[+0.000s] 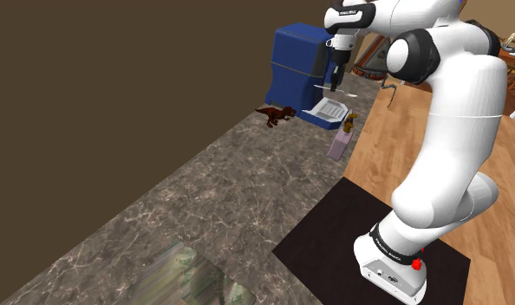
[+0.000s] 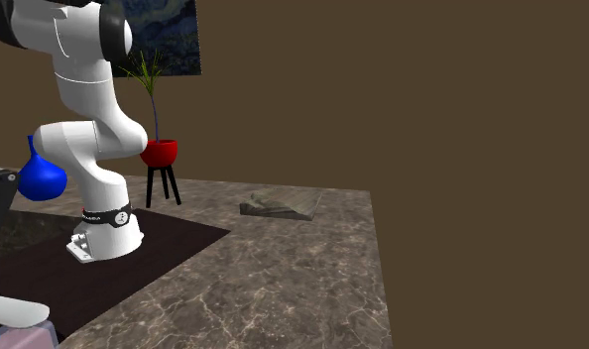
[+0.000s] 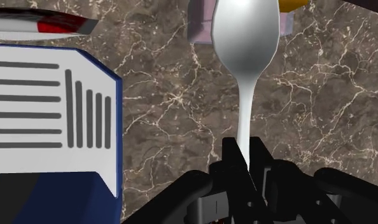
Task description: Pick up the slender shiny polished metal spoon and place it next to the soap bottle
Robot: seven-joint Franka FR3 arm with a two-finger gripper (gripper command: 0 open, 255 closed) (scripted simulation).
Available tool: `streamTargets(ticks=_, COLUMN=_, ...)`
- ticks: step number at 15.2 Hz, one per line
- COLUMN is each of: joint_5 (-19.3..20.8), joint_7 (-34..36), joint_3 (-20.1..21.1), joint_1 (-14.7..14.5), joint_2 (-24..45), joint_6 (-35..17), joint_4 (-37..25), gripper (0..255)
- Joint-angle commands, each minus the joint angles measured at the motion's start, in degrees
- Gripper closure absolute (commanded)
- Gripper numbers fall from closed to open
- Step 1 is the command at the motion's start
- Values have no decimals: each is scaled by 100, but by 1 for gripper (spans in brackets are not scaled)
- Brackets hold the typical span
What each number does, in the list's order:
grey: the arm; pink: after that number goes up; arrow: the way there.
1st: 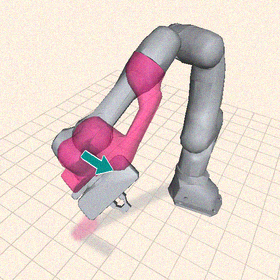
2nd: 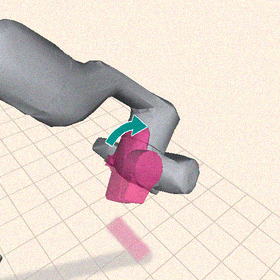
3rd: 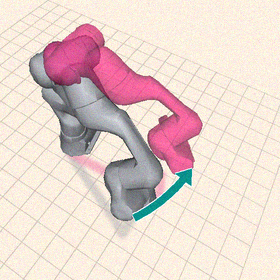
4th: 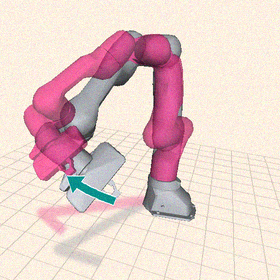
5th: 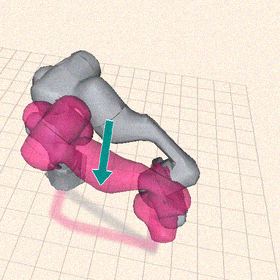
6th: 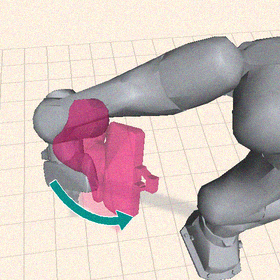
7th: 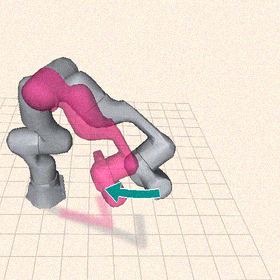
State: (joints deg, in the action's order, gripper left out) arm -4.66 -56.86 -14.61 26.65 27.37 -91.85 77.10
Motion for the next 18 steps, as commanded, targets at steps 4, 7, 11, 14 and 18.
streamTargets(ticks=4, joint_5=-15, joint_7=-1, joint_3=12, joint_1=-16, joint_2=53, joint_6=-368, joint_4=316, gripper=255)
streamTargets(ticks=7, joint_5=-26, joint_7=-5, joint_3=19, joint_1=-22, joint_2=92, joint_6=-579, joint_4=488, gripper=255)
streamTargets(ticks=11, joint_5=-45, joint_7=-13, joint_3=29, joint_1=-26, joint_2=162, joint_6=-850, joint_4=692, gripper=255)
streamTargets(ticks=14, joint_5=-61, joint_7=-19, joint_3=39, joint_1=-26, joint_2=227, joint_6=-1048, joint_4=827, gripper=255)
streamTargets(ticks=18, joint_5=-87, joint_7=-30, joint_3=53, joint_1=-24, joint_2=329, joint_6=-1303, joint_4=983, gripper=255)
